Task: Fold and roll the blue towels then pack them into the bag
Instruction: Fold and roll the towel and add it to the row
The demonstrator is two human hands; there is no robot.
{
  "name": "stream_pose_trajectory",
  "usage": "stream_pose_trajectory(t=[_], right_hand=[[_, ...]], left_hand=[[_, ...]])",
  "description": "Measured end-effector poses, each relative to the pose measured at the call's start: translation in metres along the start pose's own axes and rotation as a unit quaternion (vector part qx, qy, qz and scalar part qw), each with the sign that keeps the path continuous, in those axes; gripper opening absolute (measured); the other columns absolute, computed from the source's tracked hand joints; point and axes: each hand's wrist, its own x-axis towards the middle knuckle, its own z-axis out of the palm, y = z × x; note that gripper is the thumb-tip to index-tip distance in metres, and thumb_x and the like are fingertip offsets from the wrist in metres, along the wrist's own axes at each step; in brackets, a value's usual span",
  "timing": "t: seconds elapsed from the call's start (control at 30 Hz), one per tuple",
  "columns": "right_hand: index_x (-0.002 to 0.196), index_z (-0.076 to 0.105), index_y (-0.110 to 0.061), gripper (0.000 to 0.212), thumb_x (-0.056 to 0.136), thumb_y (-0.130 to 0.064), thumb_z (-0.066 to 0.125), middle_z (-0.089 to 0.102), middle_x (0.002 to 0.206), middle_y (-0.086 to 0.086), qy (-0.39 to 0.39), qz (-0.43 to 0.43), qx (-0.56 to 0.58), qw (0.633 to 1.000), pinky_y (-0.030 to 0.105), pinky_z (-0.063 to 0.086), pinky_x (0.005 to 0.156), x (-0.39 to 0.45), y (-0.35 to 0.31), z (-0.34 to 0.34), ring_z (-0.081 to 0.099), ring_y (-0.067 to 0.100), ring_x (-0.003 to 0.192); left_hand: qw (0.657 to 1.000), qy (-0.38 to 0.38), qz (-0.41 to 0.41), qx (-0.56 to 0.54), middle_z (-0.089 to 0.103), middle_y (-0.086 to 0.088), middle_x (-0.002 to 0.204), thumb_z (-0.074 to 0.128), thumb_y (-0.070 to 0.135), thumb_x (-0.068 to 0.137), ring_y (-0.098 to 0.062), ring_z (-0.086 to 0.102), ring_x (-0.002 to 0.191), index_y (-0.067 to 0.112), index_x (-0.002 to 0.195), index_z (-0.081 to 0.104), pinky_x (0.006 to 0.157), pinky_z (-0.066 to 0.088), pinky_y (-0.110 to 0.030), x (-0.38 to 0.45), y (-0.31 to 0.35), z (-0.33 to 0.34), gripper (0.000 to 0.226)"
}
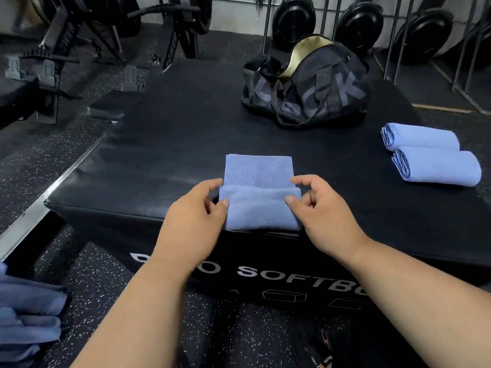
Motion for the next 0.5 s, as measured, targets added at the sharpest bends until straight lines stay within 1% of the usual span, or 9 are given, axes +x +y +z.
stream_pose_trajectory(t=[0.07,0.17,0.23,0.3,0.33,0.37,0.4,0.43,0.5], right_hand=[[0.126,0.057,-0.046,0.030,0.100,-0.035,0.066,0.056,0.069,-0.006,0.000,-0.001,-0.006,1.000,0.026,0.047,0.073,0.000,0.001,0.001,0.055,0.005,0.067],[0.127,0.056,-0.049,0.032,0.101,-0.033,0.064,0.054,0.069,-0.011,-0.004,-0.003,-0.020,1.000,0.030,0.050,0.074,0.001,0.002,0.001,0.054,0.005,0.067],[0.127,0.056,-0.050,0.032,0.101,-0.033,0.063,0.053,0.069,-0.012,-0.009,-0.004,-0.023,1.000,0.032,0.051,0.074,0.001,0.004,0.001,0.053,0.006,0.067],[0.126,0.057,-0.050,0.031,0.101,-0.033,0.063,0.052,0.069,-0.012,-0.010,-0.011,-0.027,1.000,0.033,0.050,0.074,0.001,0.004,0.001,0.052,0.006,0.067],[0.125,0.058,-0.050,0.029,0.101,-0.034,0.063,0.051,0.070,-0.012,-0.009,-0.016,-0.031,0.999,0.033,0.050,0.074,0.002,0.004,0.002,0.052,0.006,0.067],[0.124,0.058,-0.050,0.028,0.101,-0.035,0.063,0.052,0.070,-0.012,-0.008,-0.019,-0.036,0.999,0.033,0.049,0.073,0.002,0.004,0.002,0.052,0.007,0.067],[0.123,0.058,-0.050,0.027,0.101,-0.036,0.063,0.053,0.071,-0.012,-0.006,-0.024,-0.040,0.999,0.033,0.049,0.073,0.003,0.004,0.003,0.052,0.007,0.068],[0.123,0.058,-0.050,0.027,0.100,-0.037,0.064,0.054,0.071,-0.012,-0.003,-0.026,-0.044,0.999,0.034,0.050,0.073,0.003,0.004,0.003,0.054,0.007,0.069],[0.124,0.057,-0.051,0.030,0.099,-0.038,0.065,0.058,0.076,-0.011,0.005,-0.021,-0.049,0.999,0.035,0.053,0.076,0.004,0.004,0.002,0.058,0.008,0.072]], left_hand=[[1.000,-0.020,-0.004,0.004,0.063,0.014,0.078,0.061,0.033,0.100,-0.004,0.060,0.074,0.051,0.133,0.057,0.067,0.046,-0.026,0.001,0.002,-0.002,0.037],[0.999,-0.046,-0.012,0.012,0.062,0.013,0.074,0.058,0.028,0.099,-0.005,0.058,0.069,0.048,0.138,0.056,0.065,0.046,-0.027,-0.002,0.005,-0.005,0.044],[0.999,-0.026,-0.004,0.040,0.063,0.011,0.075,0.057,0.026,0.096,-0.006,0.059,0.072,0.047,0.138,0.056,0.068,0.049,-0.030,-0.004,0.010,-0.005,0.047],[0.996,0.027,0.046,0.073,0.060,0.011,0.081,0.061,0.029,0.095,-0.006,0.057,0.084,0.047,0.139,0.057,0.079,0.051,-0.031,-0.006,0.016,-0.003,0.047],[0.991,0.048,0.088,0.086,0.059,0.015,0.092,0.063,0.033,0.095,-0.007,0.054,0.095,0.046,0.139,0.059,0.088,0.050,-0.033,-0.006,0.019,0.000,0.046],[0.985,0.056,0.132,0.098,0.057,0.017,0.107,0.064,0.038,0.096,-0.011,0.051,0.108,0.044,0.139,0.062,0.099,0.047,-0.034,-0.007,0.021,0.004,0.043],[0.977,0.048,0.170,0.116,0.056,0.016,0.124,0.063,0.044,0.096,-0.015,0.047,0.120,0.043,0.136,0.066,0.108,0.042,-0.036,-0.007,0.021,0.009,0.041],[0.970,0.026,0.196,0.139,0.054,0.015,0.138,0.059,0.051,0.095,-0.017,0.042,0.131,0.043,0.135,0.067,0.114,0.038,-0.038,-0.007,0.019,0.014,0.041],[0.965,-0.047,0.192,0.173,0.045,0.018,0.157,0.052,0.063,0.096,-0.018,0.030,0.148,0.048,0.139,0.062,0.123,0.029,-0.042,-0.007,0.010,0.020,0.047]])
